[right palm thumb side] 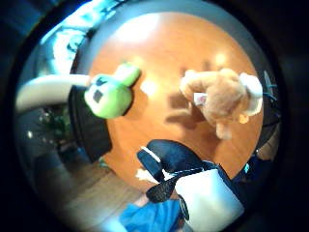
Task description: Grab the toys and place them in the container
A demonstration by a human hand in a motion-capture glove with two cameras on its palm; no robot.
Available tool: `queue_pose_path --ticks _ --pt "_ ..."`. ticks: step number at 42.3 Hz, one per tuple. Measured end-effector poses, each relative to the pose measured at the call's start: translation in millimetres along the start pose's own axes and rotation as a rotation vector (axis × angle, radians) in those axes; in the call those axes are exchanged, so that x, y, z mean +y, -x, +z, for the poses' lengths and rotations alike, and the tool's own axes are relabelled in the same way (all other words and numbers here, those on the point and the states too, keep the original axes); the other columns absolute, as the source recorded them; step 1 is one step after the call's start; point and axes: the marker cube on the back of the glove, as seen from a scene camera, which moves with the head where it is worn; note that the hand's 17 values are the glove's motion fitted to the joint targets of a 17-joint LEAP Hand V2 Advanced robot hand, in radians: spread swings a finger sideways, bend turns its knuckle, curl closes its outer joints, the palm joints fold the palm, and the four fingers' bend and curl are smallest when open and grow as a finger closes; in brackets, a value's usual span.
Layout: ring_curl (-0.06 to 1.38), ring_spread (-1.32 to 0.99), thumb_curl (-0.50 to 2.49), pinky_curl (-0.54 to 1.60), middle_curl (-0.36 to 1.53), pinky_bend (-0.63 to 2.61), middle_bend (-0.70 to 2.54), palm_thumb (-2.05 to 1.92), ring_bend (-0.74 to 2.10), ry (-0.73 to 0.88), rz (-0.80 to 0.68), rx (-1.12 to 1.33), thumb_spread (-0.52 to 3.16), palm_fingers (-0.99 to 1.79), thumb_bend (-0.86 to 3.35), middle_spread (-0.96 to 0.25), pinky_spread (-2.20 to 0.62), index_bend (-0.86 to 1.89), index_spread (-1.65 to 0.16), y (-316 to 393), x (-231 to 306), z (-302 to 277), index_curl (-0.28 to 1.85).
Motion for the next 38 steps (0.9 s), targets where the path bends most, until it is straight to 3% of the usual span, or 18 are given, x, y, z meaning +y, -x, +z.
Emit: queue_pose_path --ticks 7,11,19,24,28,29,30,38 --pt "0.19 0.04 0.23 0.36 0.27 1.14 0.14 -0.05 0.15 0.128 0.086 0.089 0.91 -0.30 -0.05 0.04 0.11 0.04 -0.27 -17.8 -19.7 52.8 0.10" --pt "0.18 0.05 0.24 0.36 0.26 1.17 0.13 -0.04 0.14 0.181 0.065 0.185 0.90 -0.34 -0.05 0.04 0.11 0.03 -0.27 -34.3 -25.5 78.3 0.10" --pt "0.17 0.05 0.25 0.39 0.25 1.27 0.11 -0.01 0.14 0.153 0.134 0.082 0.92 -0.34 -0.03 0.05 0.11 0.03 -0.27 -26.8 -38.0 97.8 0.09" --pt "0.27 0.00 0.27 0.38 0.26 1.25 0.20 0.03 0.53 0.138 0.054 -0.067 0.95 0.00 -0.01 0.02 0.03 -0.02 -0.29 -25.2 -36.5 94.8 0.05" --pt "0.34 -0.14 0.29 0.36 0.31 1.23 0.37 0.18 0.86 0.083 0.036 -0.130 1.11 0.51 0.08 -0.05 -0.15 0.08 -0.32 -18.4 -31.6 92.5 0.03" --pt "0.33 -0.15 0.29 0.34 0.30 1.22 0.35 0.17 0.85 0.066 0.037 -0.129 1.11 0.38 0.07 -0.05 -0.15 0.02 -0.32 -15.9 -30.1 92.1 0.01" --pt "0.38 -0.18 0.31 0.36 0.33 1.22 0.40 0.23 0.92 0.050 0.042 -0.127 1.16 0.58 0.11 -0.08 -0.20 0.14 -0.32 -13.5 -28.4 91.1 0.05" --pt "0.45 -0.29 0.41 0.37 0.38 1.23 0.46 0.52 1.06 -0.037 0.065 -0.140 1.21 0.83 0.26 -0.19 -0.33 0.16 -0.33 4.5 -8.9 64.0 0.06"
